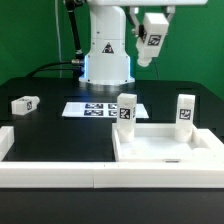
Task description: Assemble square table
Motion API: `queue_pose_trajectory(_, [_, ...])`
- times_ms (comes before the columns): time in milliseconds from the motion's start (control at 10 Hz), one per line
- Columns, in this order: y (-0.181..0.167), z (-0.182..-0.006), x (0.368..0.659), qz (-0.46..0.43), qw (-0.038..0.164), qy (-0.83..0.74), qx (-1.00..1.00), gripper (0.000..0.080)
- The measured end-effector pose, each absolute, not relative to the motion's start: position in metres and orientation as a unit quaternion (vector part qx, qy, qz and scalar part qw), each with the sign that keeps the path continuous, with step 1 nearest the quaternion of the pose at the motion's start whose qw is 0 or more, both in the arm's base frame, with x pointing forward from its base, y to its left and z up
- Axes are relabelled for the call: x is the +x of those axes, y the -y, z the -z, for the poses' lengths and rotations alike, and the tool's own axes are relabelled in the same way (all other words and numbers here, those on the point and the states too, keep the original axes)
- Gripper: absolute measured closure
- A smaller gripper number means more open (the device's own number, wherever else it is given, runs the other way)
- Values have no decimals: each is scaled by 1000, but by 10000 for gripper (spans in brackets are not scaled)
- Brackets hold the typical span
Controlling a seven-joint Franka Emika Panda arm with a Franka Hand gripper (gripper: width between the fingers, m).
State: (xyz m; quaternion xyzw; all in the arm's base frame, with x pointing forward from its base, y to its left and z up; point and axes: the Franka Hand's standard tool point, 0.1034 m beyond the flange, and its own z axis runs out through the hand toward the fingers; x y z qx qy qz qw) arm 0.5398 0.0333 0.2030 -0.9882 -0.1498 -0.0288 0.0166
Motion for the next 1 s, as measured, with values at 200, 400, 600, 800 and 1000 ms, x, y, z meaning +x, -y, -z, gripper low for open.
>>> queue_pose_trajectory(200, [-28,-202,542,103,13,151,-983,514])
queue_pose_trajectory(400, [-22,-202,547,161,7,156,-975,514])
queue_pose_trajectory(600, [-39,-187,551,210,2,134,-969,514])
queue_pose_trajectory(800, [-67,-176,578,237,0,114,-965,514])
queue_pose_trajectory(1000, [-85,-183,600,226,24,86,-970,514])
